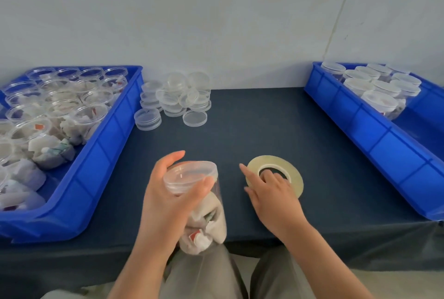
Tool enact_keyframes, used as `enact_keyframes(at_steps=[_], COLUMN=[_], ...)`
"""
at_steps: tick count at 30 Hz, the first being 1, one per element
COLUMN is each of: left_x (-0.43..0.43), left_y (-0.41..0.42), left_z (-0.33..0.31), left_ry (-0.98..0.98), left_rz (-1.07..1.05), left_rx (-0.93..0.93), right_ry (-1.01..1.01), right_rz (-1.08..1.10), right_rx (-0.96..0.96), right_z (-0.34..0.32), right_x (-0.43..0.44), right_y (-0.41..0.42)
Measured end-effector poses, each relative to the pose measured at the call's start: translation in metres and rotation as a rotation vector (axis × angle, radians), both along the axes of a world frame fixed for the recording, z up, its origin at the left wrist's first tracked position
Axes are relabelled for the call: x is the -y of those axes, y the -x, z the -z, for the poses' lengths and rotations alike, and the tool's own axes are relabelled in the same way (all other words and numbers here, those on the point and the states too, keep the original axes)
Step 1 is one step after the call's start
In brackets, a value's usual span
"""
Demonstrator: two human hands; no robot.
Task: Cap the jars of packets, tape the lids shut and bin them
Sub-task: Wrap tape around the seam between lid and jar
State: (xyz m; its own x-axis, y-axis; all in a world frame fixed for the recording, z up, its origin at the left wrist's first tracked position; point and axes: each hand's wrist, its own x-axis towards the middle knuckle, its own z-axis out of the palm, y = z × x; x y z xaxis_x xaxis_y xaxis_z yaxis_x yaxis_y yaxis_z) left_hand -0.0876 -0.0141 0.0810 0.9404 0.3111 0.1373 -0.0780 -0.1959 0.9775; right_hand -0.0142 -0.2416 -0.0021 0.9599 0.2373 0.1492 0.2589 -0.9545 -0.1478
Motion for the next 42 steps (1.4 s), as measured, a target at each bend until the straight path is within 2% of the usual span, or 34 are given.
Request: enact_keyframes(at_steps=[13, 15, 18, 20, 24, 30, 37, 42], left_x=[0.001, 0.001, 0.002, 0.005, 0.015, 0.013, 0.012, 0.018], left_y=[-0.002, -0.002, 0.000, 0.002, 0.007, 0.008, 0.013, 0.010], left_z=[-0.002, -0.001, 0.002, 0.004, 0.006, 0.009, 0.007, 0.007], left_ry=[0.065, 0.072, 0.071, 0.083, 0.200, 0.254, 0.391, 0.393], left_rz=[0.129, 0.145, 0.165, 0.206, 0.297, 0.304, 0.362, 0.336], left_rx=[-0.028, -0.036, -0.039, -0.037, -0.052, -0.090, -0.116, -0.137], right_ry=[-0.037, -0.195, -0.774, -1.002, -1.089, -1.172, -1.224, -1.237], right_rz=[0.137, 0.104, -0.082, -0.225, -0.294, -0.435, -0.388, -0.314], right_rx=[0.005, 0.019, -0.044, -0.185, -0.320, -0.331, -0.363, -0.392], right_z=[0.001, -0.013, -0.044, -0.062, -0.081, -0.075, -0.064, -0.063], right_x=[-0.020, -0.019, -0.024, -0.033, -0.046, -0.047, -0.048, -0.054], right_y=[-0.002, 0.004, 0.029, 0.047, 0.065, 0.070, 0.073, 0.072])
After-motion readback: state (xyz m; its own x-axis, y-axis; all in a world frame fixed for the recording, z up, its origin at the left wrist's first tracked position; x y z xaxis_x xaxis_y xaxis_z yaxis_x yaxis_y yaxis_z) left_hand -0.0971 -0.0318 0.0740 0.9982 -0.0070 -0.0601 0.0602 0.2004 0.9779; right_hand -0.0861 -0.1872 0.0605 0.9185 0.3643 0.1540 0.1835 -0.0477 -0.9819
